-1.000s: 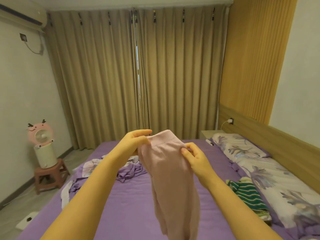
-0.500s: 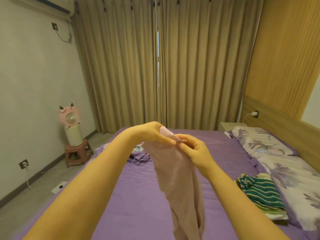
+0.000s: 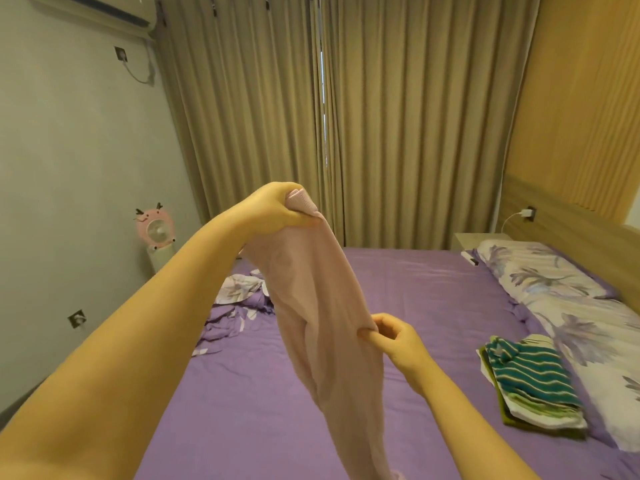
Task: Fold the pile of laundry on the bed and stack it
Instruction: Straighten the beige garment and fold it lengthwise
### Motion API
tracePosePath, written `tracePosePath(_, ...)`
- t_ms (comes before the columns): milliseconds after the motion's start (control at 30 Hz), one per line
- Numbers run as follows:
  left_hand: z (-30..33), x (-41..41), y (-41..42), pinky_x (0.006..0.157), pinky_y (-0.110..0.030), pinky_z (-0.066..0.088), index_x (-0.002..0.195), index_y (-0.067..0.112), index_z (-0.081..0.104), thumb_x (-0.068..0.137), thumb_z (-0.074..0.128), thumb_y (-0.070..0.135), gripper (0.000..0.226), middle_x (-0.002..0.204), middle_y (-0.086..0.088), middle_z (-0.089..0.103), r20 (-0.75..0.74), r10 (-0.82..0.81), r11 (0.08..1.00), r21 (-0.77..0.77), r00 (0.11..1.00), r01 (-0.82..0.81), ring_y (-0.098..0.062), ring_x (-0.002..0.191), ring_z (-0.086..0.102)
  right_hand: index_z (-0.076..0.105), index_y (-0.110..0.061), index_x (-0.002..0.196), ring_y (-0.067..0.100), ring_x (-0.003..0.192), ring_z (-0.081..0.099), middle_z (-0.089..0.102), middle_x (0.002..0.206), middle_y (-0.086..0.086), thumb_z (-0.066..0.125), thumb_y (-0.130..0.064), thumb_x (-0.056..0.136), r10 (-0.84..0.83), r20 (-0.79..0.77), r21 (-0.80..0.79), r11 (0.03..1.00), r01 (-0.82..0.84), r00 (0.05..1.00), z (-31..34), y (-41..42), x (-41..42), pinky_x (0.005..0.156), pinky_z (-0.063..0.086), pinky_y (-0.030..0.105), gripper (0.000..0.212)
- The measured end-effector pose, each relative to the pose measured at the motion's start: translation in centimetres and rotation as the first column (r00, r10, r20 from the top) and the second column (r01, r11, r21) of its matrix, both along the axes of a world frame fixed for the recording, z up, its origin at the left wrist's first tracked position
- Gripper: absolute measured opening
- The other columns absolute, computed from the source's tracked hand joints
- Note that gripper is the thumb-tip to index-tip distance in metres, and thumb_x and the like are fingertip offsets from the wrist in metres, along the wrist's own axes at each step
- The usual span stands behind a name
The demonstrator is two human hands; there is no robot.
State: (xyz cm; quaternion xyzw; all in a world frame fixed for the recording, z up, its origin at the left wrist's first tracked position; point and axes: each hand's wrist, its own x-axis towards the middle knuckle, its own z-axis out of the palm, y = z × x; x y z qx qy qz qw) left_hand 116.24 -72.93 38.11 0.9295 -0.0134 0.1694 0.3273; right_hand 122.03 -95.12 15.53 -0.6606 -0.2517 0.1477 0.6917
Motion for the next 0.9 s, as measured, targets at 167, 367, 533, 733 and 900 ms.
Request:
tracePosePath(167, -0.2, -0.5, 1.0, 0.071, -0.023, 0.05, 0.085, 0.022, 0.068, 0.079, 0.077, 0.025, 0.012, 0.082, 0.008, 0.068, 0.079, 0.066, 0.996, -0.073, 0.995, -0.06, -0.004, 0.075, 0.062, 0.066, -0.025, 0.118, 0.01, 0.109, 0.062, 0.068, 0.117, -0.009, 0.048, -0.028, 0.098, 0.114, -0.066, 0.001, 0.993, -0.115, 0.991, -2.0, 0.8, -1.1, 0.091, 0.049, 0.028, 0.026)
tracePosePath(367, -0.4, -1.1, 1.7, 0.072, -0.025, 0.051, 0.091, 0.015, 0.069, 0.079, 0.077, 0.025, 0.018, 0.086, 0.003, 0.068, 0.09, 0.104, 0.991, -0.097, 0.991, -0.095, -0.008, 0.078, 0.062, 0.069, -0.018, 0.104, 0.006, 0.092, 0.067, 0.073, 0.1, -0.004, 0.069, -0.01, 0.085, 0.043, -0.025, 0.05, 0.998, -0.042, 0.999, -2.6, 3.6, -2.6, 0.079, 0.053, 0.022, 0.021)
tracePosePath(533, -0.8, -2.3, 4.6, 0.068, -0.027, 0.051, 0.092, 0.012, 0.068, 0.079, 0.077, 0.027, 0.022, 0.085, 0.0, 0.068, 0.076, 0.2, 0.978, -0.071, 0.977, -0.195, -0.01, 0.075, 0.061, 0.071, -0.018, 0.074, 0.002, 0.076, 0.063, 0.07, 0.079, -0.007, 0.072, -0.018, 0.081, 0.001, 0.01, 0.127, 0.992, -0.003, 1.0, -1.8, 4.2, -2.8, 0.071, 0.048, 0.015, 0.007)
tracePosePath(733, -2.4, -4.2, 8.1, 0.065, -0.019, 0.049, 0.084, 0.024, 0.069, 0.078, 0.078, 0.027, 0.011, 0.076, 0.012, 0.068, 0.058, 0.278, 0.953, -0.139, 0.959, -0.268, 0.0, 0.069, 0.062, 0.065, -0.026, 0.086, 0.006, 0.086, 0.063, 0.069, 0.087, -0.013, 0.069, -0.014, 0.086, -0.001, 0.153, -0.013, 1.0, 0.003, 0.988, -0.4, 6.2, -2.8, 0.076, 0.05, 0.017, 0.013)
tracePosePath(900, -2.1, -5.2, 9.2, 0.063, -0.017, 0.049, 0.082, 0.025, 0.069, 0.079, 0.077, 0.026, 0.009, 0.074, 0.013, 0.068, 0.061, 0.284, 0.953, -0.129, 0.957, -0.275, 0.007, 0.063, 0.061, 0.054, -0.019, 0.124, 0.013, 0.103, 0.059, 0.061, 0.114, -0.004, 0.059, -0.018, 0.094, -0.042, 0.039, -0.055, 0.998, 0.044, 0.998, -1.2, 10.8, -4.3, 0.086, 0.052, 0.032, 0.03)
